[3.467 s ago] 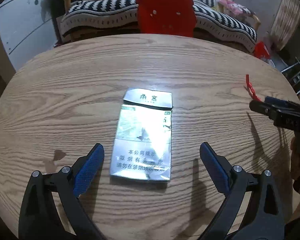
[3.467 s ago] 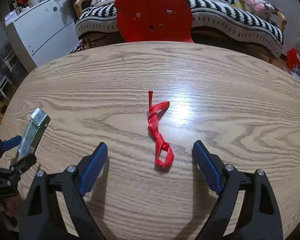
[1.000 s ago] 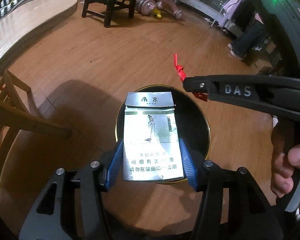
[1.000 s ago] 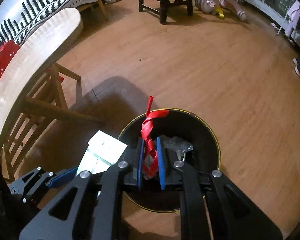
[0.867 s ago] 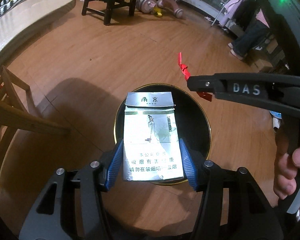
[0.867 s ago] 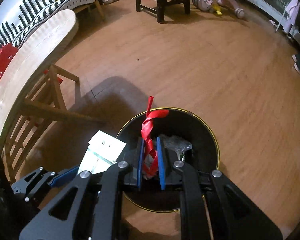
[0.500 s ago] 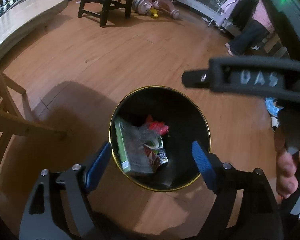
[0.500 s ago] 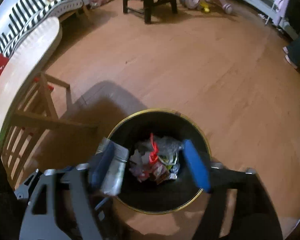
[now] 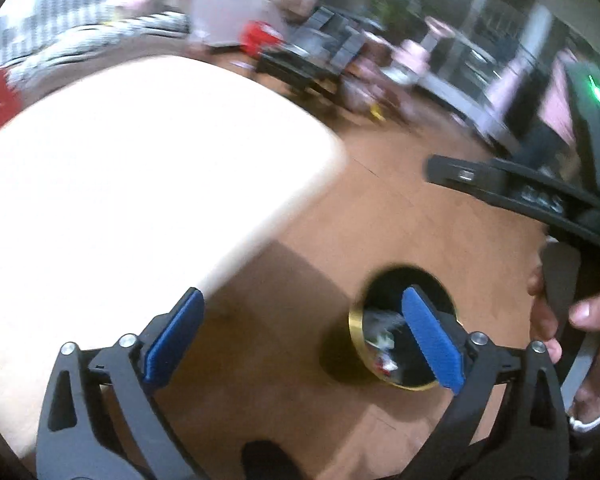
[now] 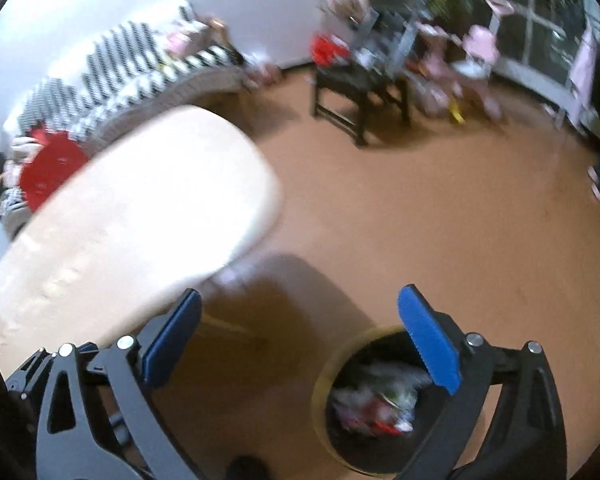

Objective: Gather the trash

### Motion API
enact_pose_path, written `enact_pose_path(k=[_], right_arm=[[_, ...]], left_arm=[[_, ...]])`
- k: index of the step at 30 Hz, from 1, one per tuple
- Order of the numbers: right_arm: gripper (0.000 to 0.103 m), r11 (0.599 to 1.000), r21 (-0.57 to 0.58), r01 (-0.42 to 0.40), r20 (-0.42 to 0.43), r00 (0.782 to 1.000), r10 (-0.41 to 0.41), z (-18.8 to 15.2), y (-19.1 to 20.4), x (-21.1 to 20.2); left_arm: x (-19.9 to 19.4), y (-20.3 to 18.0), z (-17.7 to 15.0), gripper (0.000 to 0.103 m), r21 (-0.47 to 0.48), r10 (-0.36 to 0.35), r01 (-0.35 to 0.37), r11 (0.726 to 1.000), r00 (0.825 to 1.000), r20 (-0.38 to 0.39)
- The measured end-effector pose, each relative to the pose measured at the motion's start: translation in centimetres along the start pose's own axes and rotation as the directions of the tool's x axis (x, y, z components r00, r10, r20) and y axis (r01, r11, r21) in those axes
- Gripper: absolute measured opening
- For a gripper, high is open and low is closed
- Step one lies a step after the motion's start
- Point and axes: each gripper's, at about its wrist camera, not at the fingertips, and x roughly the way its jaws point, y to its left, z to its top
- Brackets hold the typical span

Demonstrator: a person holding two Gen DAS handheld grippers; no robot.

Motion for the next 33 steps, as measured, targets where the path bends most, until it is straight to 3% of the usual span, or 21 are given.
enact_pose_path(k=[4, 8, 12, 17, 20, 26, 30, 33], right_arm=[[0.096, 0.989, -0.112, -0.100, 0.056, 0.993, 0.107, 1.3, 9.2, -0.6], [0.096, 0.948, -0.249, -0.201, 0.056, 0.974, 0.221, 1.1, 19.7, -0.8], [0.096, 0.892, -0.339, -0.298, 0.006, 0.948, 0.318, 0.0, 28.5, -0.8], [0.096, 0.850, -0.408, -0.334, -0.053, 0.938, 0.343, -1.6, 35.9, 0.9], [0.096, 0.836, -0.440, -0.329, -0.088, 0.942, 0.324, -2.5, 38.9, 2.4], [0.096, 0.834, -0.469, -0.289, -0.103, 0.956, 0.274, -3.6, 40.9, 4.7], [0.096, 0.853, -0.427, -0.300, -0.136, 0.954, 0.267, -3.7, 39.8, 5.5], [0.096, 0.861, -0.406, -0.307, -0.158, 0.951, 0.265, -3.6, 39.5, 5.9]], left_arm=[[-7.0, 7.7, 0.3, 0.097, -0.076, 0.165, -0.158, 0.985, 0.981, 0.101], [-14.5, 15.9, -1.0, 0.096, -0.156, 0.384, -0.362, 0.919, 0.910, 0.156], [-20.7, 23.2, -4.1, 0.096, -0.251, 0.577, -0.537, 0.805, 0.808, 0.123], [-25.9, 30.8, -7.8, 0.096, -0.411, 0.639, -0.564, 0.716, 0.767, 0.060], [-28.1, 33.6, -9.4, 0.096, -0.442, 0.690, -0.609, 0.659, 0.723, 0.032], [-30.0, 37.9, -12.2, 0.096, -0.497, 0.694, -0.605, 0.622, 0.720, -0.010], [-29.3, 38.1, -12.6, 0.096, -0.508, 0.687, -0.599, 0.619, 0.726, -0.020], [-28.7, 38.1, -12.7, 0.096, -0.512, 0.670, -0.584, 0.629, 0.742, -0.023]])
